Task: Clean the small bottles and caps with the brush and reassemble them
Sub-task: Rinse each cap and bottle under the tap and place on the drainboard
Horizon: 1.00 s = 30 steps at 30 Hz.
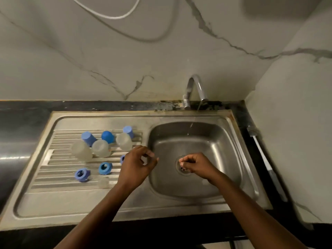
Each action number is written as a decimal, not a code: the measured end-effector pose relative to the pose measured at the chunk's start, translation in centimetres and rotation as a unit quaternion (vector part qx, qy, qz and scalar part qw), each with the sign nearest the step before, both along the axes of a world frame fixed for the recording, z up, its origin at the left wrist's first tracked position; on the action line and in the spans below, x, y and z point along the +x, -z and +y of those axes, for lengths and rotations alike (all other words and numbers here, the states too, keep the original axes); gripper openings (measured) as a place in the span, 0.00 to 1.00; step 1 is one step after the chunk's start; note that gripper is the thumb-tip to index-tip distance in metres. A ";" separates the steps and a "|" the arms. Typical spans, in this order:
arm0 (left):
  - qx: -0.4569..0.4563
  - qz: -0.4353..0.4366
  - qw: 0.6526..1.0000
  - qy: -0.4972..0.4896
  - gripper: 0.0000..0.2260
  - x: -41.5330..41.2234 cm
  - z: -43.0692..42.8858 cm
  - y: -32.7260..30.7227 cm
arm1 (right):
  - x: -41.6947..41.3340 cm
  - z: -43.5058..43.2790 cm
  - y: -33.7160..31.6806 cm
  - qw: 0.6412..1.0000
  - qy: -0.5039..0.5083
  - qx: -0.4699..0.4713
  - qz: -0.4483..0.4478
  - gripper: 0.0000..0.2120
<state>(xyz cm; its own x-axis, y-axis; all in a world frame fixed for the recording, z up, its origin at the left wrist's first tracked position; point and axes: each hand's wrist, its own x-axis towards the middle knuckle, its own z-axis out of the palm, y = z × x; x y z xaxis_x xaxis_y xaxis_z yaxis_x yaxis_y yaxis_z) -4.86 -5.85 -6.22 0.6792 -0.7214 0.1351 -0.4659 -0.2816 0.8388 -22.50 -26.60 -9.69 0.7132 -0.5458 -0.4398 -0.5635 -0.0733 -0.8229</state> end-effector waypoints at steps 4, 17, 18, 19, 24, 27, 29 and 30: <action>0.033 0.026 0.999 -0.006 0.08 -1.9 -3.3 0.9 | -1.9 -3.5 3.8 0.969 -0.107 -0.140 0.172 0.08; 0.083 0.046 0.995 -0.010 0.07 -5.2 -8.0 2.8 | -5.3 -7.0 10.9 0.860 -0.251 -0.303 0.326 0.12; 0.088 0.046 0.995 -0.010 0.07 -5.1 -8.1 2.8 | -5.3 -7.2 11.1 0.862 -0.249 -0.306 0.318 0.11; 0.090 0.044 0.995 -0.009 0.06 -5.1 -8.4 2.7 | -5.2 -7.4 11.1 0.865 -0.244 -0.308 0.311 0.10; 0.092 0.043 0.995 0.000 0.05 -4.7 -9.6 2.2 | -3.7 -9.2 9.5 0.877 -0.220 -0.305 0.300 0.11; 0.091 0.043 0.995 0.008 0.05 -4.9 -10.2 2.0 | -3.5 -9.5 9.5 0.875 -0.240 -0.281 0.312 0.13; 0.090 0.047 0.995 0.009 0.05 -5.0 -10.4 2.1 | -4.2 -9.0 10.7 0.873 -0.262 -0.266 0.314 0.16; 0.092 0.049 0.995 0.010 0.05 -5.1 -10.4 2.1 | -4.7 -8.7 11.3 0.875 -0.264 -0.263 0.308 0.15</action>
